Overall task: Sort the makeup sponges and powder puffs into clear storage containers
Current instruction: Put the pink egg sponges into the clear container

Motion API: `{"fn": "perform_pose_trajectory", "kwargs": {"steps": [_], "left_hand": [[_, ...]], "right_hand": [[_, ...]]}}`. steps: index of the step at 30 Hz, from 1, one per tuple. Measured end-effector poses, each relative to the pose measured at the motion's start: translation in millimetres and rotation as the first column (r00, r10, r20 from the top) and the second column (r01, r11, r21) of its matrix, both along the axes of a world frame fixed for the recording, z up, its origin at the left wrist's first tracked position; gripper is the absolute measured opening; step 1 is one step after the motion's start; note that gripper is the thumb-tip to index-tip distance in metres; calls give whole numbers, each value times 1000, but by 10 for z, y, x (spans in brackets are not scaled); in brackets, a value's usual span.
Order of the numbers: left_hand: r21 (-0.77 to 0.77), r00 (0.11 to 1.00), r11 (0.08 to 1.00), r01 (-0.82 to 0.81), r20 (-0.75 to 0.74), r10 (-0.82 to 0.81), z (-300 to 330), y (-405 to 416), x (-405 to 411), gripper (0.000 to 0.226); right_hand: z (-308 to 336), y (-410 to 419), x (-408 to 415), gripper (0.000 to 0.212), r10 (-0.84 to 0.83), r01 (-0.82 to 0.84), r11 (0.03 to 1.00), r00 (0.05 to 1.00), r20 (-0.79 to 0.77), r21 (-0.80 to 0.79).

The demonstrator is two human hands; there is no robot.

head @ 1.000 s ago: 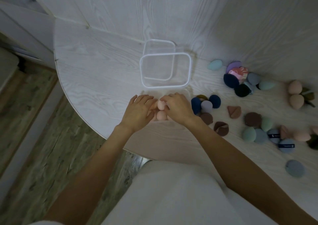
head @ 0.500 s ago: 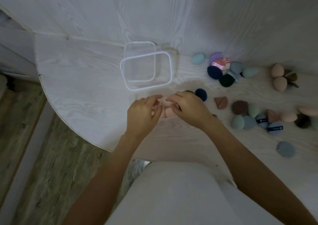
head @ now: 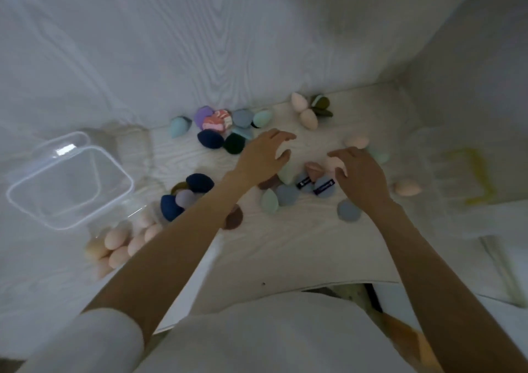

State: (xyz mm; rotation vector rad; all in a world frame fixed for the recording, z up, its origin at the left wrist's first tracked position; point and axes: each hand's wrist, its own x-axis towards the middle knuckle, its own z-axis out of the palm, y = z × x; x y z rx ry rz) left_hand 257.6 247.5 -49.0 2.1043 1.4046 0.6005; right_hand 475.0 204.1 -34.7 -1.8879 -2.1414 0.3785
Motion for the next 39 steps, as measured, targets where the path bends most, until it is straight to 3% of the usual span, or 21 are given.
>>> {"fn": "perform_pose_trajectory", "kwargs": {"steps": [3,7,11,15,19,22,24,27,30,34,39], "left_hand": [[-23,999,1000,1,-38,-1,-196,320,344,40],[139,967,987,82,-250,-46,-423,669,627,55],[108,901,982,152,-424,-93,-519,860,784,62],[195,849,980,32,-523,76,-540,896,854,48],[141,906,983,-116,-392,163,-475,695,725,36],[107,965,962,-249,-57,256,-254,311,509,34],[55,926,932,-358,145,347,-84,-110,208,35],[-97,798,858,-504,327,505,152,-758,-247,35],[-160,696,767,-621,337,634,249,-1373,-815,36],[-179,610,648,-741,226,760,153,-1931,-1618,31],[-155,566,562,-813,21,824,35,-2088,-2244,32]], "right_hand": [[-169,239,300,45,12,-9,997,999,44,-82],[-373,400,447,55,148,-137,965,989,32,-225],[-499,402,429,39,126,-115,978,990,56,-171],[-417,338,414,33,5,-10,997,998,-60,-82],[-222,220,347,34,-63,57,997,989,-131,-53],[-75,79,222,34,-52,47,998,979,-198,-30],[-22,-51,9,33,-43,26,997,965,-260,-66],[-3,-222,-333,39,-34,-25,987,932,-360,-158],[-6,-370,-785,40,96,-175,969,916,-388,-174],[3,-550,-1412,35,255,-339,933,859,-444,-120],[46,-676,-1989,36,328,-403,912,824,-463,-71]]}}
